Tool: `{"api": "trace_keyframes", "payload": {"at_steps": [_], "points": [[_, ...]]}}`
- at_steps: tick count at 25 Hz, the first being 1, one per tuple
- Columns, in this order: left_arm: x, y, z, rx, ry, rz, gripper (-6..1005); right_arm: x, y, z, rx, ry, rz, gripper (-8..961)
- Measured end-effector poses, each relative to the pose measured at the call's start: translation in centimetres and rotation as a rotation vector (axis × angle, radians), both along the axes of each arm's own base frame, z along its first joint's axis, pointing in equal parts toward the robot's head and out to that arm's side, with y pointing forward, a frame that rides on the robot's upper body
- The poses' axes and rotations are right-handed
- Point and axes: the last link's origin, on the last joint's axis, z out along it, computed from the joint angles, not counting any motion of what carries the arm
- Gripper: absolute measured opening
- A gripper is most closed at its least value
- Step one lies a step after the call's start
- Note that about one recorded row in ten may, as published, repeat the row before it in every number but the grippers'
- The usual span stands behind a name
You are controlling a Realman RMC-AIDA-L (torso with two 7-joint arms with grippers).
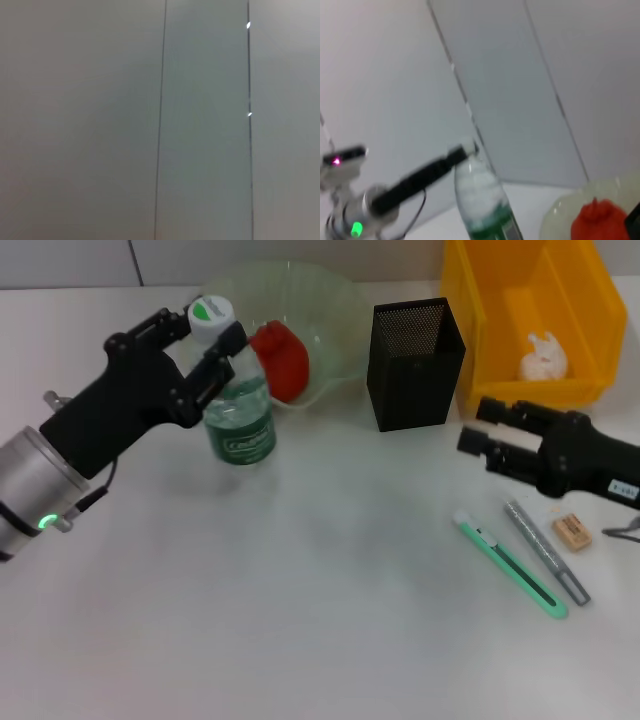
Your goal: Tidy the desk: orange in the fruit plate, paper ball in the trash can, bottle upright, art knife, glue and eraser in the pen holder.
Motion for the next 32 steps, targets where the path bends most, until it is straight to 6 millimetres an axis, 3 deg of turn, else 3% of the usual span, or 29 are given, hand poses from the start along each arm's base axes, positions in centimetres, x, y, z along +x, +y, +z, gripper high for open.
{"api": "trace_keyframes", "payload": {"at_steps": [6,20,27,32], "points": [[-0.5,0.5,-1.6,0.002,0.039,0.067,443,0.1,0.8,-0.5,0.104,0.079,-0.084,646],[-1.1,0.7,-2.9,-0.029,0.068,0.136,436,0.3,1.3,-0.7,0.158,0.155,-0.168,644],[-0.8,-0.3,-2.4,-0.012,0.016,0.095,571,0.1,1.5,-0.7,0.158,0.157,-0.163,646],[-0.8,-2.0,-0.4,0.055,-0.086,0.031,722,-0.1,2.1,0.0,0.169,0.143,-0.143,644]]}}
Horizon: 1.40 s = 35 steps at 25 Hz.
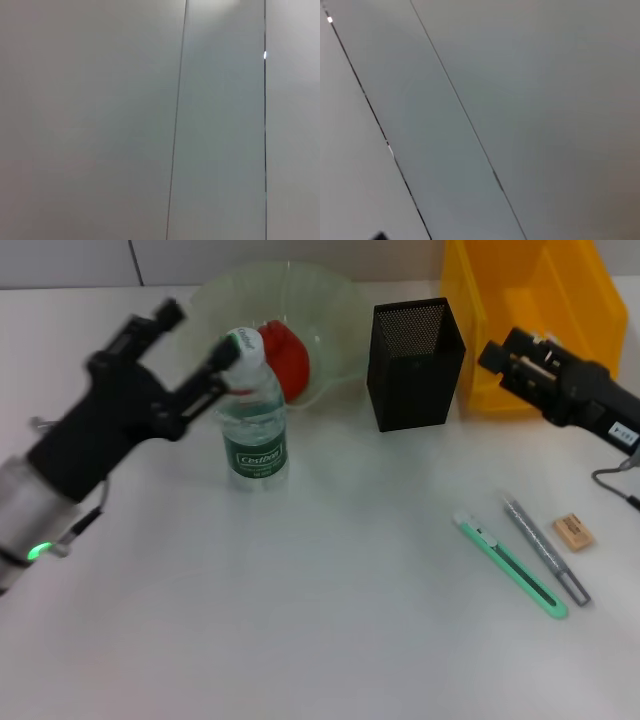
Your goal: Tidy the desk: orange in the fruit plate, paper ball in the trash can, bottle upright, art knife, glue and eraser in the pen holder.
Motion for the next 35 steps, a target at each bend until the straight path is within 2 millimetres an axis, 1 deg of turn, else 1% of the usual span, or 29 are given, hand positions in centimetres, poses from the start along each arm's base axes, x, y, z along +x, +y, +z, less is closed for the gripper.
{"api": "trace_keyframes", "payload": {"at_steps": [3,4,5,7,8,9,10,13,14,16,18,19,20,23,24,25,28,30,35], "points": [[-0.7,-1.7,1.8,0.023,-0.046,-0.037,748,-0.2,0.7,1.5,-0.004,-0.030,0.019,645],[-0.9,-2.0,2.1,0.019,-0.048,-0.046,757,-0.6,1.4,3.0,-0.049,-0.088,0.047,645],[-1.2,-2.6,2.5,-0.005,-0.045,-0.062,766,-0.6,1.4,3.0,-0.049,-0.088,0.047,645],[-1.8,-3.4,3.1,-0.058,-0.016,-0.081,783,-1.5,1.8,4.4,-0.148,-0.177,0.077,646],[-2.1,-3.8,3.2,-0.090,0.007,-0.090,781,-2.3,2.0,5.5,-0.214,-0.253,0.097,646],[-2.5,-4.3,3.3,-0.140,0.051,-0.107,780,-4.0,2.1,7.1,-0.318,-0.380,0.110,646],[-2.9,-4.6,3.4,-0.173,0.083,-0.119,778,-4.0,2.1,7.1,-0.318,-0.380,0.110,646],[-3.6,-5.3,3.3,-0.239,0.147,-0.135,774,-7.2,2.0,8.9,-0.466,-0.620,0.071,645],[-3.8,-5.4,3.3,-0.244,0.154,-0.131,774,-8.0,1.8,9.2,-0.497,-0.683,0.044,645],[-4.1,-5.4,3.2,-0.258,0.167,-0.115,775,-10.3,1.5,9.5,-0.547,-0.838,0.005,645],[-4.2,-5.3,3.0,-0.263,0.169,-0.103,776,-12.2,1.1,9.1,-0.572,-0.955,-0.025,645],[-4.2,-5.3,2.9,-0.264,0.170,-0.099,776,-13.7,0.8,8.5,-0.577,-1.054,-0.077,645],[-4.2,-5.3,2.8,-0.265,0.171,-0.095,776,-13.7,0.8,8.5,-0.577,-1.054,-0.077,644],[-4.2,-5.0,2.7,-0.277,0.169,-0.080,775,-14.5,0.8,7.3,-0.588,-1.149,-0.185,644],[-4.1,-4.9,2.6,-0.283,0.167,-0.078,775,-14.6,0.8,6.0,-0.610,-1.187,-0.230,644],[-4.1,-4.8,2.6,-0.289,0.165,-0.078,775,-14.6,0.8,6.0,-0.610,-1.187,-0.230,644],[-4.0,-4.7,2.6,-0.289,0.164,-0.079,775,-14.0,0.9,3.6,-0.640,-1.245,-0.260,646],[-4.0,-4.7,2.7,-0.287,0.165,-0.078,774,-13.2,1.0,2.0,-0.651,-1.269,-0.271,645],[-4.1,-4.7,2.6,-0.290,0.171,-0.074,774,-11.4,1.9,-1.1,-0.651,-1.260,-0.298,639]]}}
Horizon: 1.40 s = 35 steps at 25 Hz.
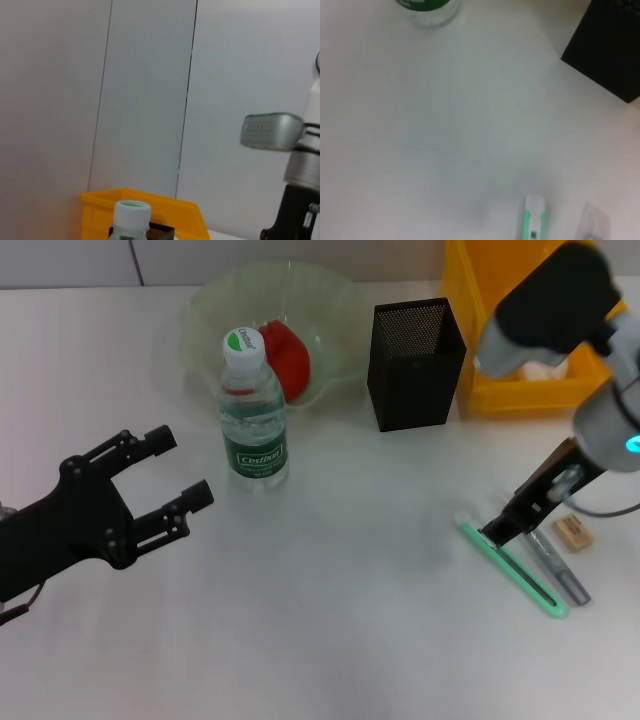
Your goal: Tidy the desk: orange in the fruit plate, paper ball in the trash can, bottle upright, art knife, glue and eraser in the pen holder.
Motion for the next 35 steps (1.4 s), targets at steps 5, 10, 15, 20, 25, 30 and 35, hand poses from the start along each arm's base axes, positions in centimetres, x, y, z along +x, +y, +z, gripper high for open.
{"api": "trace_keyframes", "payload": {"at_steps": [5,10,15,20,25,30,35], "points": [[-0.1,-0.2,-0.1,-0.030,0.034,-0.021,773,1.0,0.6,-2.1,-0.001,0.030,-0.027,618],[-0.2,-0.3,0.0,-0.048,0.058,-0.041,772,1.2,1.0,-2.7,0.003,0.052,-0.030,574],[-0.4,-0.5,0.5,-0.094,0.100,-0.067,771,1.4,1.2,-3.1,0.006,0.051,-0.032,530],[-0.4,-0.4,0.4,-0.093,0.104,-0.065,771,1.6,1.4,-3.4,0.009,0.052,-0.032,470],[-0.2,-0.2,0.3,-0.093,0.104,-0.068,770,1.6,1.4,-3.5,0.003,0.050,-0.028,356],[-0.2,-0.1,0.3,-0.088,0.100,-0.067,770,1.8,1.6,-3.9,-0.007,0.054,-0.033,297],[-0.1,-0.1,0.3,-0.086,0.099,-0.066,770,2.0,1.6,-4.0,-0.008,0.053,-0.031,260]]}}
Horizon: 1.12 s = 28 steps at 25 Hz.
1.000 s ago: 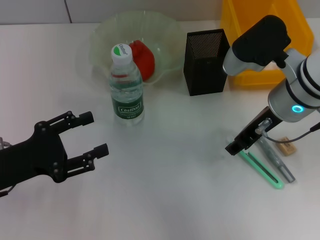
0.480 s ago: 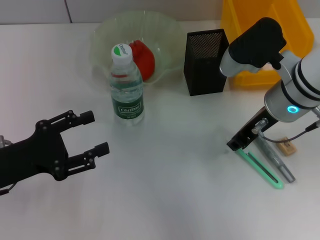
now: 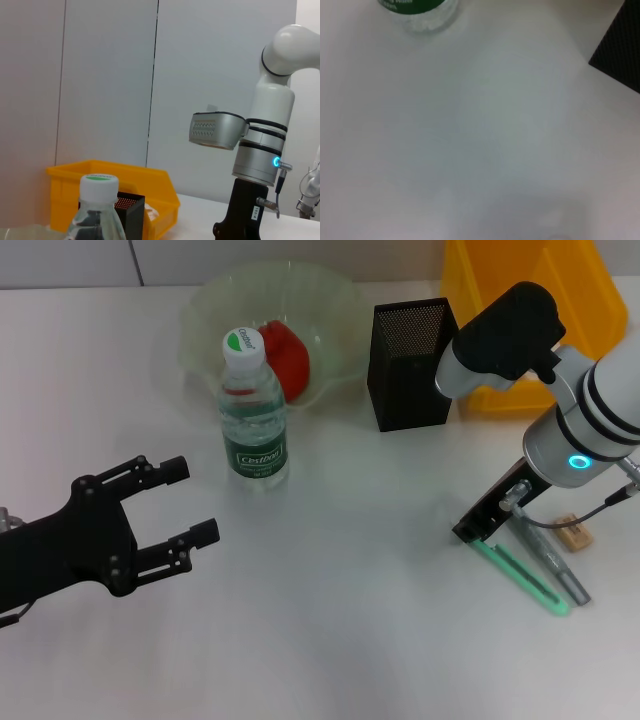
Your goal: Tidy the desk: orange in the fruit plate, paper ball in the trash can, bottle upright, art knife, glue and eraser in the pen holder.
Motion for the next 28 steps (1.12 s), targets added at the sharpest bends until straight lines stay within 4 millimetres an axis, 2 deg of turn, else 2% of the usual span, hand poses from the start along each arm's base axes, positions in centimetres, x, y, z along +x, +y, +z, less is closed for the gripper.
{"api": "trace_keyframes", "payload": {"at_steps": [3,8,11,14,16,17,18,19,21,24,28], "points": [[0.0,0.0,0.0,0.003,-0.003,0.001,770,-0.1,0.0,0.0,-0.004,0.005,0.006,257],[0.1,0.2,0.1,0.011,-0.006,0.002,770,-0.4,-0.2,0.1,-0.015,0.033,0.016,164],[0.0,0.2,0.2,0.018,-0.009,0.005,770,-0.9,-0.3,0.8,0.009,0.056,0.037,164],[0.1,0.2,0.2,0.019,-0.011,0.005,770,-2.3,0.1,3.2,0.093,0.137,0.083,163],[0.1,0.2,0.2,0.019,-0.012,0.006,770,-3.2,0.6,5.6,0.181,0.257,0.108,163],[0.1,0.2,0.2,0.019,-0.012,0.006,770,-4.0,1.4,8.3,0.288,0.417,0.139,163],[0.1,0.2,0.2,0.019,-0.012,0.006,770,-4.0,1.4,8.3,0.288,0.417,0.139,163],[0.1,0.2,0.2,0.019,-0.012,0.006,770,-4.2,1.9,9.7,0.351,0.500,0.156,163],[0.2,0.3,0.0,0.017,-0.014,0.004,770,-4.1,3.3,11.2,0.450,0.604,0.191,163],[0.5,0.4,-0.2,0.013,-0.018,-0.004,770,-3.9,5.7,11.0,0.541,0.696,0.224,164],[1.0,0.9,-0.4,0.009,-0.021,-0.016,770,-4.1,8.3,8.6,0.540,0.777,0.235,164]]}}
